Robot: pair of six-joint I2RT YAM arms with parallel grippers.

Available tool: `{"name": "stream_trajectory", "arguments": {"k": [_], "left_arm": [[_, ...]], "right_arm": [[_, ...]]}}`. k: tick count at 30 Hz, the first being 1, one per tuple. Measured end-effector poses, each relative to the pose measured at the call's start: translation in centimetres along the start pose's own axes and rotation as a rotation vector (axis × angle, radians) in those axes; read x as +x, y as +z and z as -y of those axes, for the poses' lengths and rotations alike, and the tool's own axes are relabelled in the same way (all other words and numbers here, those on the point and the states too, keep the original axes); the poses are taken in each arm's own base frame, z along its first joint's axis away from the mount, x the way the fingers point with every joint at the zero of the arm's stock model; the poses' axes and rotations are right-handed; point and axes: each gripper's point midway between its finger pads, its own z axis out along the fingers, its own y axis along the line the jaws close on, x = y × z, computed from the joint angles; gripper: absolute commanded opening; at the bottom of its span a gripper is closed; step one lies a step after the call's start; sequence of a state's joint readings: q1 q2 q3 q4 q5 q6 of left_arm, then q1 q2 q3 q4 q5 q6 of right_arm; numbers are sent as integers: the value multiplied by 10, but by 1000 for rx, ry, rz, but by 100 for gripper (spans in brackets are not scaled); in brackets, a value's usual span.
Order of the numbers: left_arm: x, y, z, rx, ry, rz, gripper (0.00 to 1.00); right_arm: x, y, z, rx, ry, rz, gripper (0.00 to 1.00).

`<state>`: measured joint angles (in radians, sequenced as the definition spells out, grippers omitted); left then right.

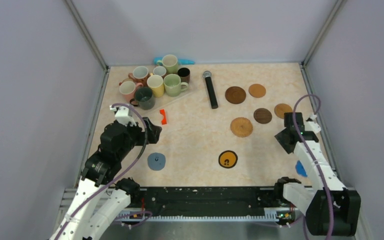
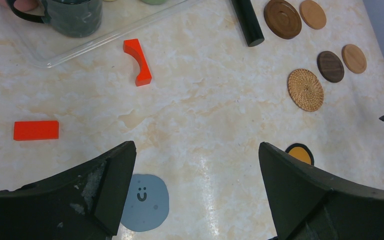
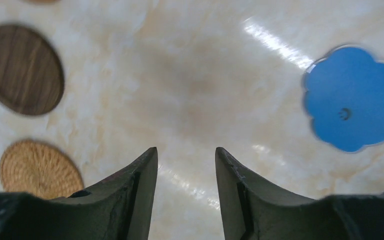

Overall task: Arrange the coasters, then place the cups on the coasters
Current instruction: Move the coaster to the center of the board.

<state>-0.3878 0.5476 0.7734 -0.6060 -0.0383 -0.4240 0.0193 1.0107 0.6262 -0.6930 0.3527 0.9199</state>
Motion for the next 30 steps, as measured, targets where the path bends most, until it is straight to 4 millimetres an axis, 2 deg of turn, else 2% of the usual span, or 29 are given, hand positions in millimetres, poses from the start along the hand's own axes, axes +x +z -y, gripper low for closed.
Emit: {"name": "stream_trajectory", "arguments": {"k": [5,7,10,12,20,27,30], "left_arm": [[0,0,0,0,0,0,98],[0,0,0,0,0,-1,98],[1,1,0,-1,0,-3,98],[1,1,0,-1,0,-3,98],[3,2,-1,-4,0,-12,98],[3,3,0,1,0,-16,97],[3,3,0,1,0,-16,97]], "right_arm": [[-33,11,51,149,183,81,60],[-36,15,68,198,237,81,66],[-35,22,91,275,299,60,68],[-30,27,100,310,316,33,68],[-6,41,109,363,301,-62,69],[-8,44,106,345,253,-77,63],[-13,48,92,261,219,-79,61]]}}
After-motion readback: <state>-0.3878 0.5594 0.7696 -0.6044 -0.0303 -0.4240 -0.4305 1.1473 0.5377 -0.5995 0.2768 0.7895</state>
